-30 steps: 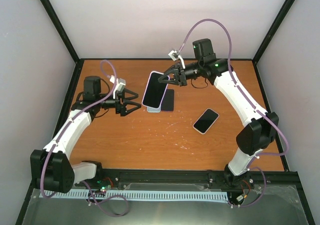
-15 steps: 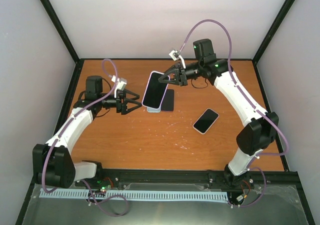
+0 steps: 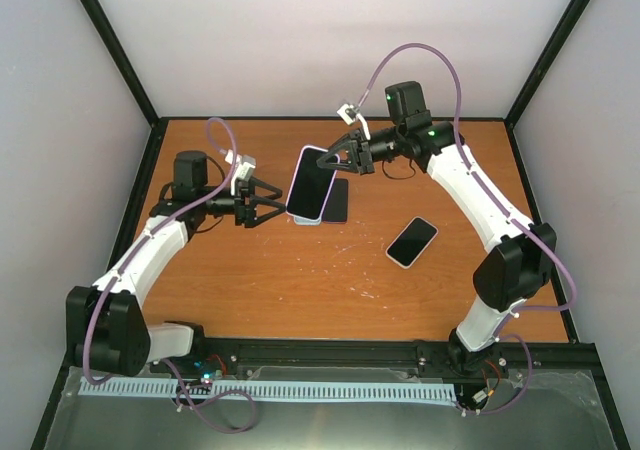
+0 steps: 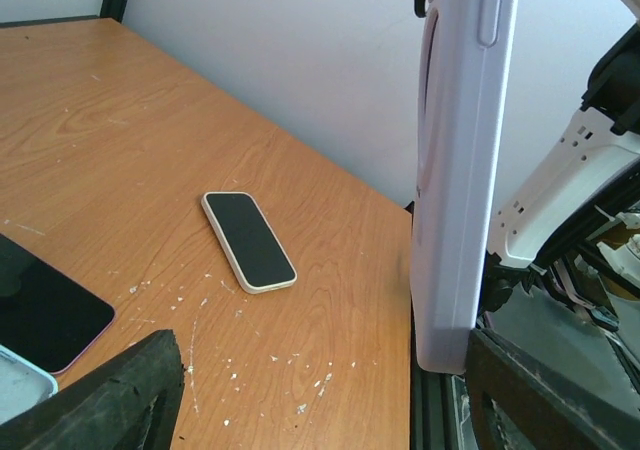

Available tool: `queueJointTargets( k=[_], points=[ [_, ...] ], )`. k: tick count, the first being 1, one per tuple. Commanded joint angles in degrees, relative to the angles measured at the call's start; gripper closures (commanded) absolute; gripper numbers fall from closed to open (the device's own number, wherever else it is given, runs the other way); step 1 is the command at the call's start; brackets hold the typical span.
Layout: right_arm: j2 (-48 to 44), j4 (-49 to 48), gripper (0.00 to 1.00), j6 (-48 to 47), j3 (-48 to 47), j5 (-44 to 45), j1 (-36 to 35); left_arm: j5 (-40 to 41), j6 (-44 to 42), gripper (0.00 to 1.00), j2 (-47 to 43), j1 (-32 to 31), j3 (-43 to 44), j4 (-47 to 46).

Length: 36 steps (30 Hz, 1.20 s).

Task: Take the phone out of the phone case
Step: Adjust the phone.

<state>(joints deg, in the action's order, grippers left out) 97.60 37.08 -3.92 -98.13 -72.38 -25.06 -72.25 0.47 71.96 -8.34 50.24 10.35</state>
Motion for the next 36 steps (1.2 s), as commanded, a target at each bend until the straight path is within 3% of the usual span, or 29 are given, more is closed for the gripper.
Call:
queueJointTargets(
  k=[1, 24, 30, 36],
  points=[
    [-2.75, -2.42, 0.97, 1.55, -0.14, -4.07, -0.08, 3.21, -1.91, 0.24, 1.41, -0.45, 1.60, 1.65],
    [-4.70, -6.95, 0.97, 8.37, 2.94, -12.56, -3.13, 13.25, -2.38, 0.32, 8.54, -0.45, 4.48, 0.38],
    [-3.91, -8.07, 0.97, 9.13, 3.27, -12.65, -3.84, 4.64, -2.14, 0.33, 7.44, -1.54, 5.96, -2.90],
    [-1.96, -4.41, 0.97, 4.14, 2.25, -12.36, -4.48, -1.06, -4.23, 0.37, 7.44, -4.11, 9.28, -1.70]
  ],
)
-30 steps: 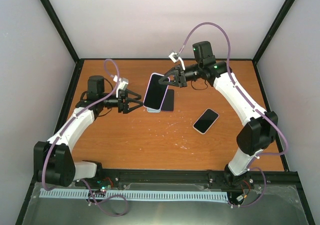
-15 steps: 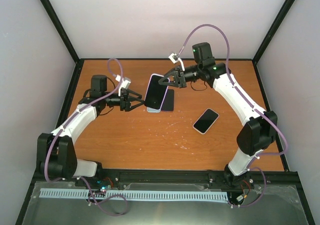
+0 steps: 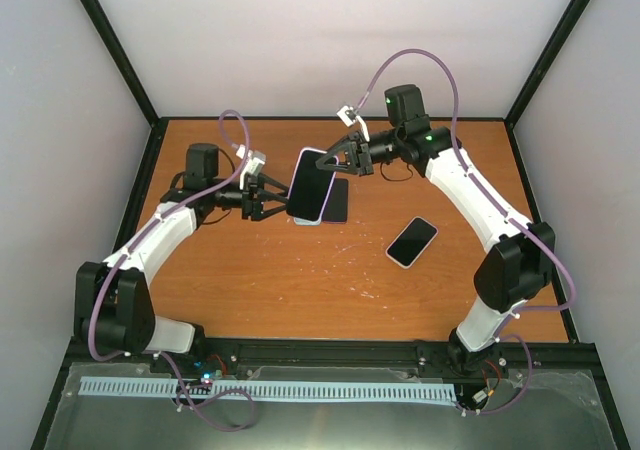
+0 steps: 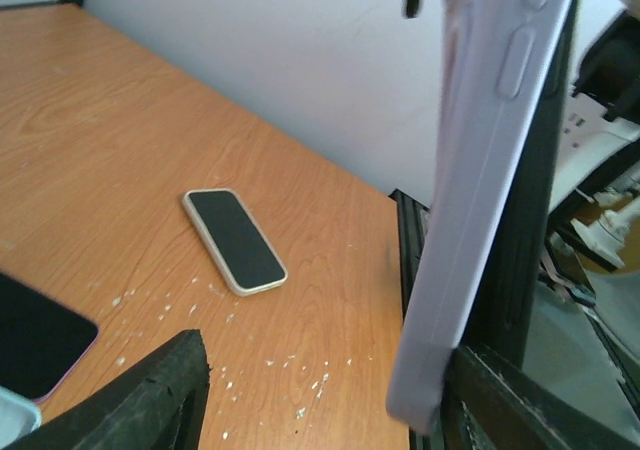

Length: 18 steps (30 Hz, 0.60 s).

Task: Take the phone out of the phone case
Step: Adjust the phone.

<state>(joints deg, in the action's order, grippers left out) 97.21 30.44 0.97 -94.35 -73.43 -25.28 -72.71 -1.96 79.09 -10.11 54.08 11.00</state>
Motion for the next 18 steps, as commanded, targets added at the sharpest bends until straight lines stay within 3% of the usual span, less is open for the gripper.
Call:
queueJointTargets(
  k=[1, 8, 18],
  points=[
    [-1.06, 3.45, 0.97, -2.44, -2.10, -11.08, -4.44, -0.65, -1.90, 0.39, 0.65, -2.70, 6.19, -2.23],
    [2.00, 5.73, 0.97, -6.24, -4.49, -10.39, -6.06, -2.40, 0.86, 0.55, 2.26, -4.16, 10.29, -3.74],
    [5.76, 6.77, 0.97, -7.64, -7.14, -9.29, -8.39, -3.11, 0.99, 0.63, 3.81, -6.98, 13.90, -3.52]
  ],
)
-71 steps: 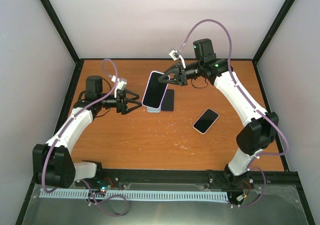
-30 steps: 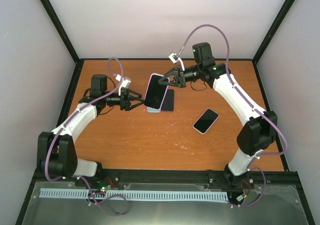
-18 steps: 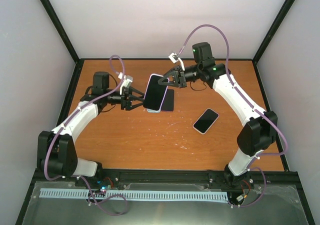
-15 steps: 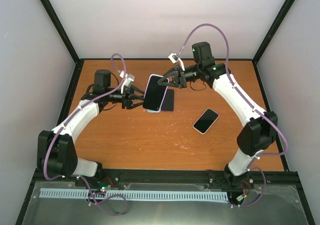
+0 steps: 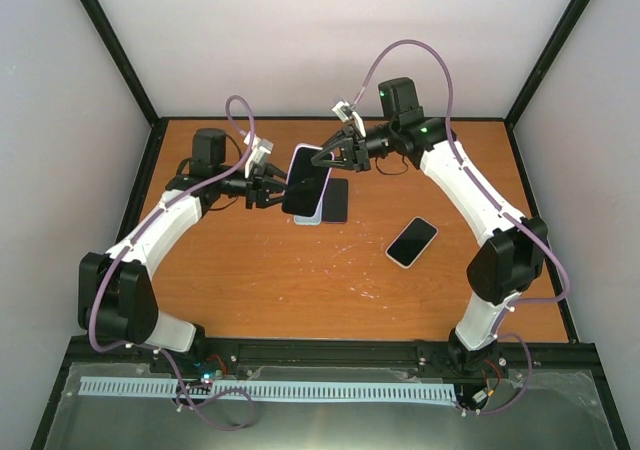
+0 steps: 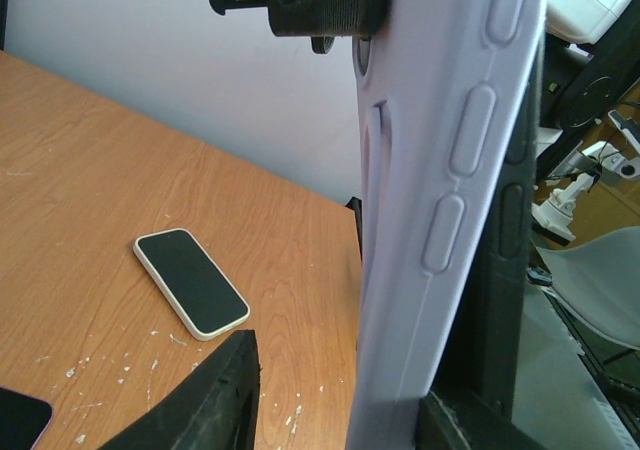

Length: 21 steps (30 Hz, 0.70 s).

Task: Take the phone out of the phone case
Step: Adjust the phone.

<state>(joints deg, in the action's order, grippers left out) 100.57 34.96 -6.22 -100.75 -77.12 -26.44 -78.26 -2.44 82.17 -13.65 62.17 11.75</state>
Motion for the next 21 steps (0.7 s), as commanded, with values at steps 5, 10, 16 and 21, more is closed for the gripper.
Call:
queueJointTargets(
  k=[5, 10, 16, 21],
  points=[
    [3.24, 2.78, 0.97, -0.98, -1.13, -4.67, -7.69, 2.98, 0.21, 0.71, 0.37, -4.10, 7.52, -3.06],
    [3.05, 4.46, 0.97, -2.48, -1.95, -3.32, -6.54, 2.94, -7.27, 0.85, -1.35, -4.07, 8.46, 8.59],
    [4.00, 5.28, 0.95, -2.53, -4.03, -1.73, -4.05, 0.06, -4.57, 0.99, -3.08, -2.98, 6.95, 9.31],
    [4.54, 5.98, 0.70, -2.74, -7.35, 3.00, -1.18, -3.90, 11.17, 0.99, -2.92, 2.61, 3.17, -2.66]
  ],
)
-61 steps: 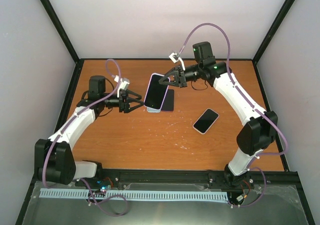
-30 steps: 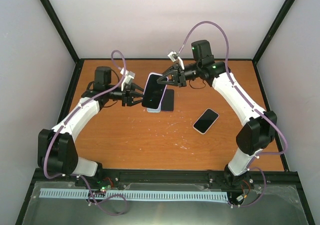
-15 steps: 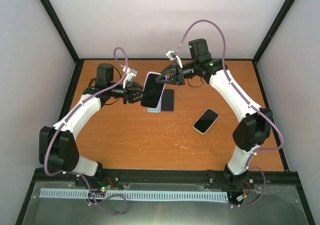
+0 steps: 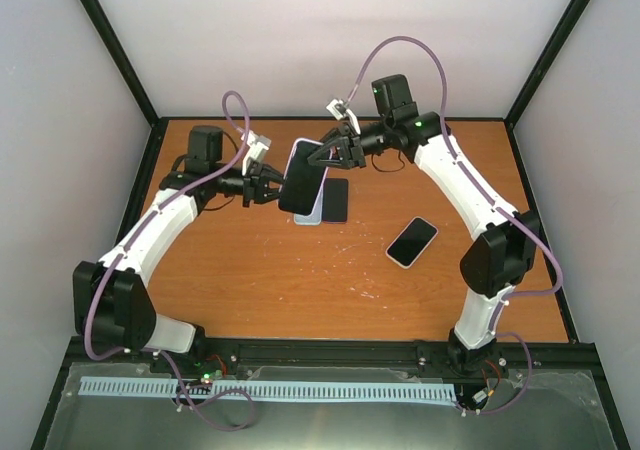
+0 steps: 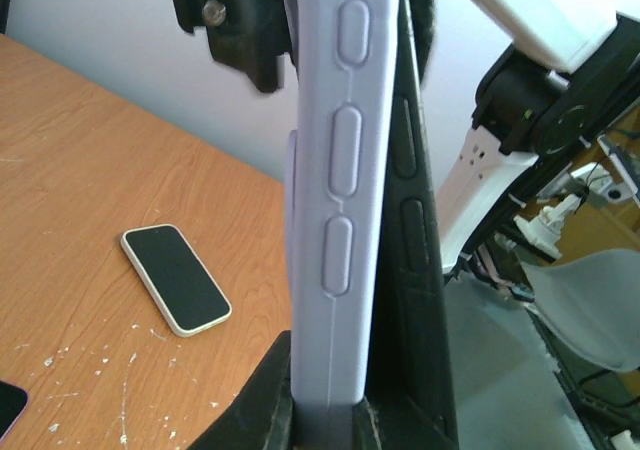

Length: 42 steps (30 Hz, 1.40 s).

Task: Take the phone out of the phone case
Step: Adjust the phone, then remove the phone case from the phone.

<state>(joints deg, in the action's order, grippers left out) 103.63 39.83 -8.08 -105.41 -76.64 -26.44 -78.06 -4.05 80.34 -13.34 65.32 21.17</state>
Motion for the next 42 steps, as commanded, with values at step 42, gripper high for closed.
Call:
queueJointTargets(
  k=[42],
  points=[
    [-0.32, -22.00, 0.47, -22.04, 9.91, 83.30, -26.31, 16.37, 69.77, 0.99, 9.14, 12.90, -7.21, -24.10]
  ],
)
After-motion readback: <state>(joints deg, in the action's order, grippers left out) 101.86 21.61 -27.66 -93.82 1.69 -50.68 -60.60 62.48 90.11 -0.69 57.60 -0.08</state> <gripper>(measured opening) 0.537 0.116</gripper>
